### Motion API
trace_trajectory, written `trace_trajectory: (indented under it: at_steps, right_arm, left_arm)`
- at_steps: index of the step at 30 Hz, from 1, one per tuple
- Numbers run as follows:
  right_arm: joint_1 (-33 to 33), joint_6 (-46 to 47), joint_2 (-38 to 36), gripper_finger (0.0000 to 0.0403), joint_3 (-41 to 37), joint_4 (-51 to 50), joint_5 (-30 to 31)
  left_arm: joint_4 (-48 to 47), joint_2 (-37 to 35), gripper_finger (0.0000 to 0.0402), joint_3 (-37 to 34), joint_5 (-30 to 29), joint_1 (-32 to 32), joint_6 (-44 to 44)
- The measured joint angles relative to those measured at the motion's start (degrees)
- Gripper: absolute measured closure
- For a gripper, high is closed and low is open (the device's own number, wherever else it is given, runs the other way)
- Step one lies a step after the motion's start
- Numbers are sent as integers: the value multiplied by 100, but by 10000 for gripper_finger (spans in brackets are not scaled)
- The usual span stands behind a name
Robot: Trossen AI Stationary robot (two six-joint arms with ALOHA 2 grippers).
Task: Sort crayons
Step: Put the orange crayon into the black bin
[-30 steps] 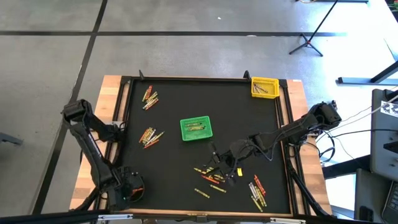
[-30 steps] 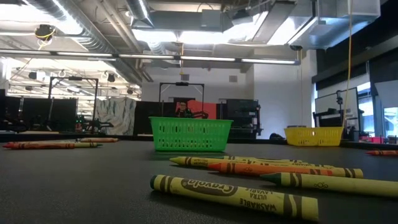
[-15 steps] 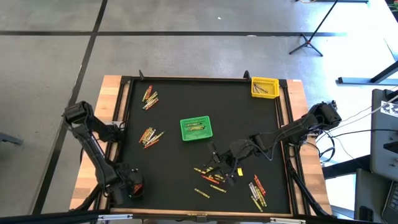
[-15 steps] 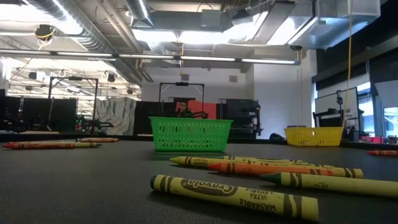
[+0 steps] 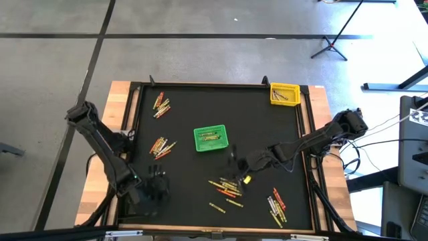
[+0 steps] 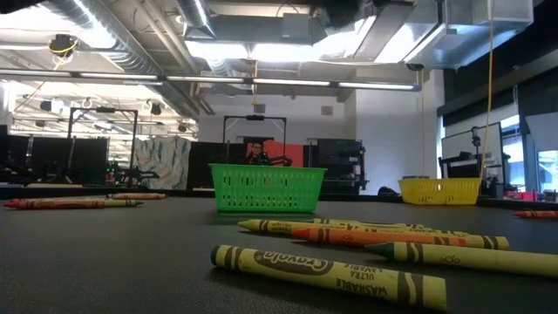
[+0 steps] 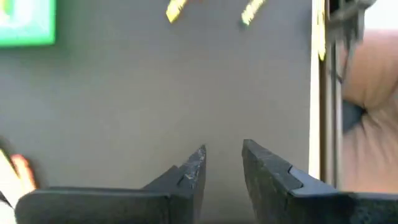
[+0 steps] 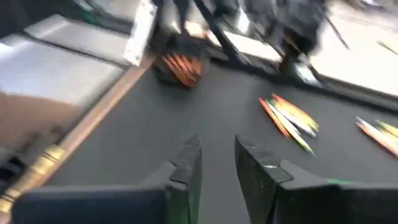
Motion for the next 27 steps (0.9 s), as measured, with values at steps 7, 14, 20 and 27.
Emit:
trace_trajectory:
  at_steps: [7, 14, 20, 27]
  right_arm:
    - [2, 1163, -269, 224, 0, -1750, 1687]
    - [6, 2450, -460, 164, 0, -3977, 1611]
    - [-139, 4164, -496, 169, 1, -5997, 1542]
    - [-822, 4621, -498, 196, -2, -8104, 721]
  left_arm:
    - [223, -84, 312, 0, -443, 715, 1476]
    - [1257, -86, 312, -186, -849, 1533, 3376]
    - [3731, -86, 312, -1219, -849, 2104, 4950]
    - [5932, -86, 312, -2126, 169, 2584, 5245]
